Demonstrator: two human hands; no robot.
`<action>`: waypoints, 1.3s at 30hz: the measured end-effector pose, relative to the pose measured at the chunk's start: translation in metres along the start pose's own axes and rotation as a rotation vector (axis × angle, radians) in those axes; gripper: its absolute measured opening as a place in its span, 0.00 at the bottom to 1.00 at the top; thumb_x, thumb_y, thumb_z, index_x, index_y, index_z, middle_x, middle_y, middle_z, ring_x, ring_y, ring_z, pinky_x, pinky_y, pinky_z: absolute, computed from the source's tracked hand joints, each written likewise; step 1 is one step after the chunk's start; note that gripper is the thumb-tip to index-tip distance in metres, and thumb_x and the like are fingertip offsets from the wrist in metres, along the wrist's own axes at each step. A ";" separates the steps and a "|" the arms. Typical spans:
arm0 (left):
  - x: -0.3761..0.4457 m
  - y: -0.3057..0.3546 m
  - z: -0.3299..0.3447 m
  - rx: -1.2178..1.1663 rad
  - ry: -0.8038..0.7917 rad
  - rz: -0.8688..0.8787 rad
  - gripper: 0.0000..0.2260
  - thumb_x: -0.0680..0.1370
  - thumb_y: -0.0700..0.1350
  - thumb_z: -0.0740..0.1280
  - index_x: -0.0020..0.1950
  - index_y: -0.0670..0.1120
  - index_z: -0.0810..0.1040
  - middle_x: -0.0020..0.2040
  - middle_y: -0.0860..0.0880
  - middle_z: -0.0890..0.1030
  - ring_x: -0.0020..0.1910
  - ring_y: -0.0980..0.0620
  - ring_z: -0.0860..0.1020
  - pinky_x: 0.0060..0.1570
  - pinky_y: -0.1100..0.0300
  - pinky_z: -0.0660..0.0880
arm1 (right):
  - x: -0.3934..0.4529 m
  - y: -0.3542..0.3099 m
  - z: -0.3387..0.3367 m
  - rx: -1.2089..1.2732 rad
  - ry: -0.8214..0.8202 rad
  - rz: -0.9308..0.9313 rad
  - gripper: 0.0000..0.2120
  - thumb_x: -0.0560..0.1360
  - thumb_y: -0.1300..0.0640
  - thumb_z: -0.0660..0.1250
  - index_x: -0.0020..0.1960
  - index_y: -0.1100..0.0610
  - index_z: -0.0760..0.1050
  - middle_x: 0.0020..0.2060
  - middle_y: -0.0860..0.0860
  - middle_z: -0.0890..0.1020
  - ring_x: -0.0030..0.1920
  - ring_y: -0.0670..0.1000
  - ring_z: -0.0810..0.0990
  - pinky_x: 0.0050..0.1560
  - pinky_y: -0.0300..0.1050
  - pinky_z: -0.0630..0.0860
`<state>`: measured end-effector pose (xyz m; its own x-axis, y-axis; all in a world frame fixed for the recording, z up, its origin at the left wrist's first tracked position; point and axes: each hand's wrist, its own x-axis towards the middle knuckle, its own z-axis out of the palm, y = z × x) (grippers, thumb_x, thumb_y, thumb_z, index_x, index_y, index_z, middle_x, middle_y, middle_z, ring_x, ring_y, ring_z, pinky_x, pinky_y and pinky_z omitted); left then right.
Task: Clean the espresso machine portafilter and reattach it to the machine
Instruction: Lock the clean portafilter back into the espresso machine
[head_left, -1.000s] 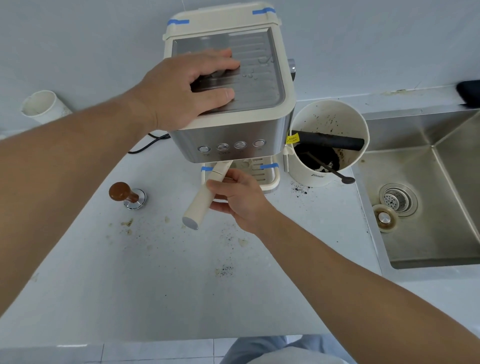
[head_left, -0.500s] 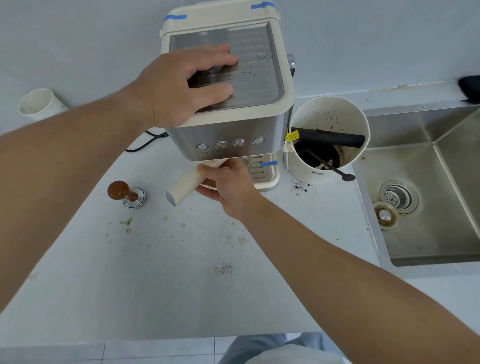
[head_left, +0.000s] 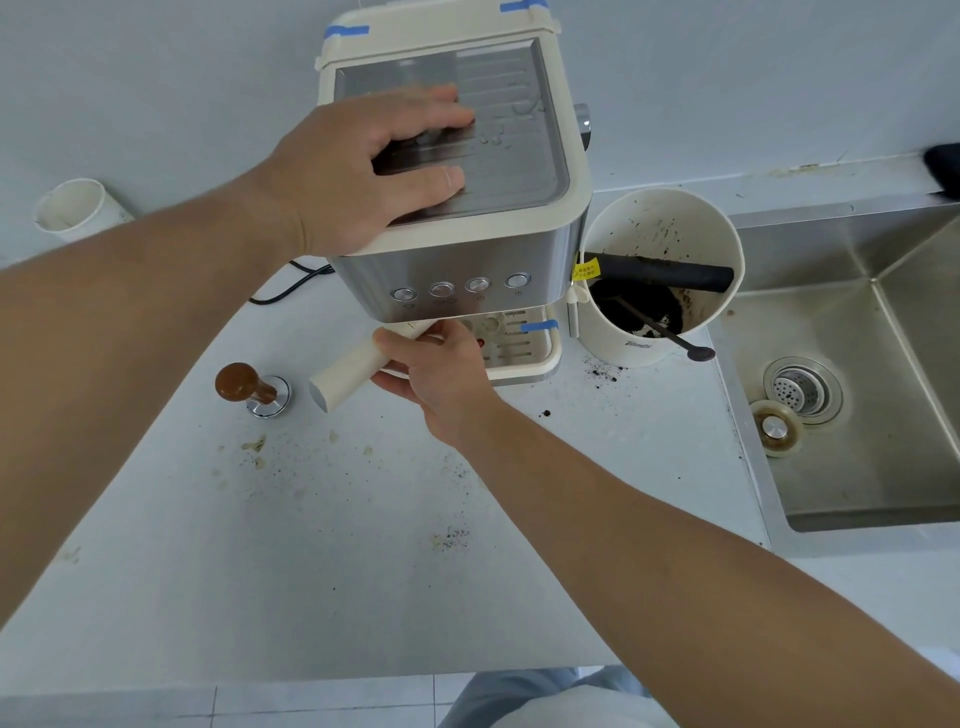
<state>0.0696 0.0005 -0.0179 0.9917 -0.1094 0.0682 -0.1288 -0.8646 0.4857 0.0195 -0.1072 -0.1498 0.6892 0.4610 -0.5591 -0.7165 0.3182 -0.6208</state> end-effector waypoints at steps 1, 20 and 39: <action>0.000 0.000 0.000 -0.001 0.000 0.000 0.24 0.74 0.61 0.63 0.70 0.62 0.69 0.74 0.63 0.65 0.73 0.63 0.62 0.74 0.59 0.55 | 0.001 0.001 0.002 0.022 0.009 -0.008 0.18 0.72 0.69 0.71 0.60 0.64 0.72 0.47 0.54 0.80 0.44 0.56 0.82 0.44 0.47 0.84; 0.000 0.001 0.001 0.017 0.011 0.000 0.22 0.76 0.57 0.64 0.71 0.61 0.69 0.75 0.63 0.64 0.72 0.64 0.61 0.72 0.64 0.54 | 0.003 0.029 0.006 0.144 0.016 -0.009 0.22 0.76 0.63 0.69 0.66 0.52 0.66 0.49 0.54 0.79 0.54 0.55 0.79 0.50 0.58 0.82; 0.000 0.001 0.002 0.010 0.010 0.002 0.23 0.75 0.58 0.63 0.71 0.60 0.70 0.74 0.63 0.65 0.70 0.66 0.63 0.68 0.72 0.53 | 0.011 0.027 0.040 0.328 0.038 -0.059 0.22 0.74 0.66 0.70 0.60 0.46 0.70 0.45 0.55 0.73 0.48 0.52 0.74 0.49 0.60 0.83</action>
<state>0.0698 -0.0008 -0.0190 0.9913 -0.1061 0.0775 -0.1304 -0.8691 0.4772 0.0032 -0.0607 -0.1504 0.7296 0.4044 -0.5514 -0.6676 0.5959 -0.4463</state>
